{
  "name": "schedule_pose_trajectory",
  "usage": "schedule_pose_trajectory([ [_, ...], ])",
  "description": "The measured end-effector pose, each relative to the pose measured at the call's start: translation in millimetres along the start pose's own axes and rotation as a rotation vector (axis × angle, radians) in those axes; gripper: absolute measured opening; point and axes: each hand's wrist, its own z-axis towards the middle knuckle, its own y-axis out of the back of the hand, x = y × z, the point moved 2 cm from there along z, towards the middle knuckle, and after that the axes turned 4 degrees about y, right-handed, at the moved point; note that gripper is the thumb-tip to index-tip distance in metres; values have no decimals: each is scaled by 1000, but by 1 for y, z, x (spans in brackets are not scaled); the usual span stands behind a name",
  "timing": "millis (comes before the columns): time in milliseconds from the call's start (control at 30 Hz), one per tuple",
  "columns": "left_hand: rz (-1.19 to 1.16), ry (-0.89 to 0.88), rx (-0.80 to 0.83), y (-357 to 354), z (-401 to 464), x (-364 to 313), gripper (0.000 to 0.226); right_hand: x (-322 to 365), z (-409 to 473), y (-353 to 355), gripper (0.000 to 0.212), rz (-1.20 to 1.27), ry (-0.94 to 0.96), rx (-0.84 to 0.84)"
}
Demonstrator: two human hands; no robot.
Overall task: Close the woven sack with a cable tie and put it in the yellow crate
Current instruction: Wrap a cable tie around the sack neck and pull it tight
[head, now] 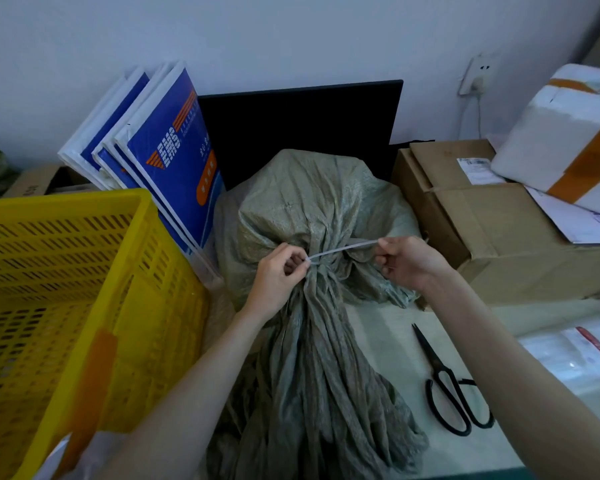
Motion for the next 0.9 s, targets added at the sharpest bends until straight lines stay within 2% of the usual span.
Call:
schedule_pose_trajectory([
  [167, -6, -2, -29, -3, -3, 0, 3, -7, -7, -3, 18, -12, 159, -14],
  [267, 21, -49, -13, -5, -4, -4, 4, -18, -15, -24, 43, -153, 206, 27],
  [333, 55, -84, -3, -6, -5, -7, 5, -24, -17, -40, 47, -261, 297, -27],
  [567, 84, -105, -49, -9, -5, -14, 13, -20, -11, -65, 43, -519, 576, -93],
  [700, 102, -106, -39, -10, -3, -13, 11, -14, -10, -64, 37, -676, 644, -131],
  [900, 72, -99, -47, -10, -4, -10, 11, -18, -10, -57, 39, -675, 726, -189],
])
